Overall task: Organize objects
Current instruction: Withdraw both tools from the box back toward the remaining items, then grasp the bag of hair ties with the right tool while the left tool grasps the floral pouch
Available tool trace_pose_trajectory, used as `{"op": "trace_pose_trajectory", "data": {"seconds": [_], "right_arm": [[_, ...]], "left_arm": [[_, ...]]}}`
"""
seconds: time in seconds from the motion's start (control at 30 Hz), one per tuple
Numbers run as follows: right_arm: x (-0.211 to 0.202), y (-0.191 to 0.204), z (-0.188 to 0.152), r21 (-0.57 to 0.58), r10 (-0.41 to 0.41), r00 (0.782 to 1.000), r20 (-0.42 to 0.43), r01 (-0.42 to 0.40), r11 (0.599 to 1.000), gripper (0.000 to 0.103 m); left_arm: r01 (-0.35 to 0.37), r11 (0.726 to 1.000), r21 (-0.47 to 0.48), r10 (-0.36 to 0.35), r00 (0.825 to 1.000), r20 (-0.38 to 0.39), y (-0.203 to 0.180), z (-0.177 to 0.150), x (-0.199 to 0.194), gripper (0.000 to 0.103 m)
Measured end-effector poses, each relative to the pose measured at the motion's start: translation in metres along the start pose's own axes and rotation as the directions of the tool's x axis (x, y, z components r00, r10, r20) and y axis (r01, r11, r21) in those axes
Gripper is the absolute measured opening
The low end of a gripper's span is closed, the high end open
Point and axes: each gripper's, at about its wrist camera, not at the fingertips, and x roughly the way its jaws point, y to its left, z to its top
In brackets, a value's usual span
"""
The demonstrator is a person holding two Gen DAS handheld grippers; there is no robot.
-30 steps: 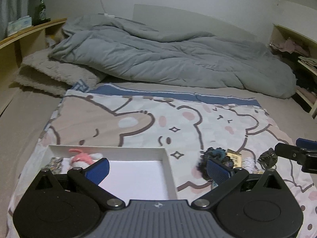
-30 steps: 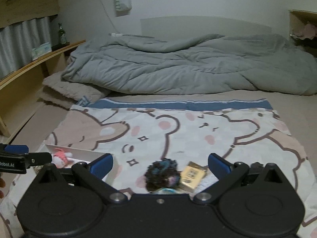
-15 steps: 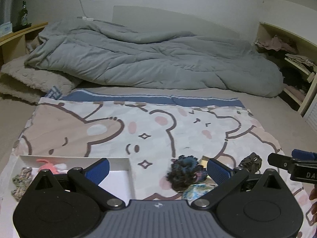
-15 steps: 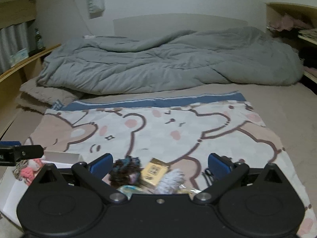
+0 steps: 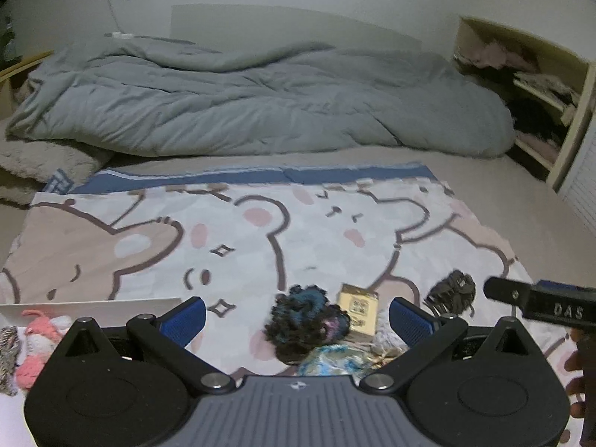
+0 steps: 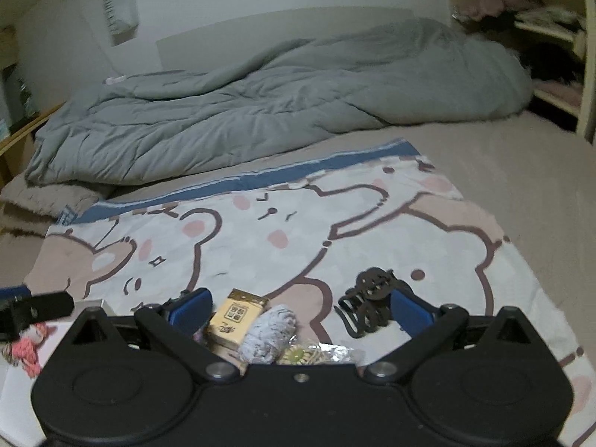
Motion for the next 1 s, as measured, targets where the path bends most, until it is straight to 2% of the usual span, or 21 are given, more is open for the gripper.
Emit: {"op": "trace_pose_trajectory", "data": {"seconds": [0.13,0.27,0.37,0.5,0.7,0.87,1.0], "right_arm": [[0.009,-0.009,-0.004,0.045,-0.019,1.0,-0.008,0.019,0.999,0.103],[0.025,-0.019,-0.011,0.08,-0.04,0.996,-0.078,0.046,0.996,0.103],[0.035,-0.026,-0.016,0.128,-0.057,0.99,-0.126,0.073,0.989,0.103],[0.049,-0.036,-0.021,0.204,-0.032,0.981,-0.193,0.072,0.976,0.103],[0.069,-0.043,-0.028,0.296,0.024,0.956,-0.291,0.066,0.953,0.103],[0.081,-0.042,-0.031,0.309,0.033,0.942,-0.333,0.075,0.948,0.103],[0.089,-0.039,-0.032,0.304,0.043,0.934,-0.355,0.072,0.95,0.103]], "left_arm": [[0.032,0.999,0.037,-0.031,0.999,-0.022,-0.015,-0.003,0.014,0.103],[0.049,0.992,0.117,-0.043,0.998,-0.054,-0.03,-0.009,0.028,0.103],[0.093,0.98,0.178,-0.078,0.993,-0.088,-0.038,-0.014,0.04,0.103],[0.16,0.955,0.249,-0.126,0.981,-0.15,-0.044,-0.02,0.053,0.103],[0.216,0.896,0.389,-0.127,0.962,-0.242,-0.051,-0.036,0.075,0.103],[0.243,0.862,0.445,-0.115,0.948,-0.295,-0.051,-0.046,0.093,0.103],[0.266,0.852,0.451,-0.121,0.938,-0.326,-0.05,-0.051,0.104,0.103]]}}
